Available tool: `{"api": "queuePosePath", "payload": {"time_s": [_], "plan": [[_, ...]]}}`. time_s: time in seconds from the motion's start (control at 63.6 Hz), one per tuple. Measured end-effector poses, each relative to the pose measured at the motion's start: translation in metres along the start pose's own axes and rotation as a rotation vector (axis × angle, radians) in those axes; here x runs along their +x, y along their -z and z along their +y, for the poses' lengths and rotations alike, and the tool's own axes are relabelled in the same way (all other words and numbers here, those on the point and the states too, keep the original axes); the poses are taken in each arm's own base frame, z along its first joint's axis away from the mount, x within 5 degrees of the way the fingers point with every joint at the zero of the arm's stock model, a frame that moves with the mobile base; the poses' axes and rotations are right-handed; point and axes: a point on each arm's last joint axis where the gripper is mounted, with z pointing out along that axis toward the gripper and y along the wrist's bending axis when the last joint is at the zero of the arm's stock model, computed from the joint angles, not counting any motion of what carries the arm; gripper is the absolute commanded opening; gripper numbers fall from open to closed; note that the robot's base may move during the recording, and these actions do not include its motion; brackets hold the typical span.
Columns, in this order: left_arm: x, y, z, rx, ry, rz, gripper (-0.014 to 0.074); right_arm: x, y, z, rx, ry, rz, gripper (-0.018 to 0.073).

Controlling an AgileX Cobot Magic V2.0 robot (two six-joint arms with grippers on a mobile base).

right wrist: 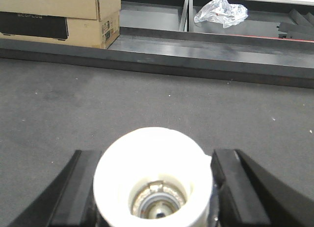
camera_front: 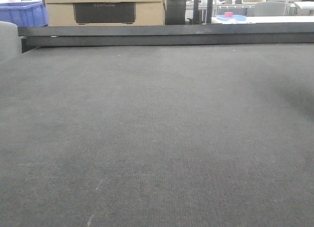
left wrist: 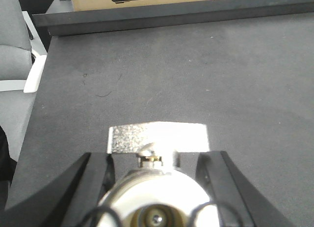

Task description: Place valve from conveyor to right shelf box

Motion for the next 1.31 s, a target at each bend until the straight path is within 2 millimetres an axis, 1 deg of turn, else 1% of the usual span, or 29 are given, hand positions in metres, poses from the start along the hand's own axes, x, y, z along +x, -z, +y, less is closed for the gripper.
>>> {"api": "queuePosePath", "payload": {"time_s": [1.306], "plan": [[-0.0001,0.0,0.0003,-0.004,-0.003,-0.001,-0.0111,-0.0007,0.0,0.0004,-0.004,-0.008,-0.008,-0.0155]]}}
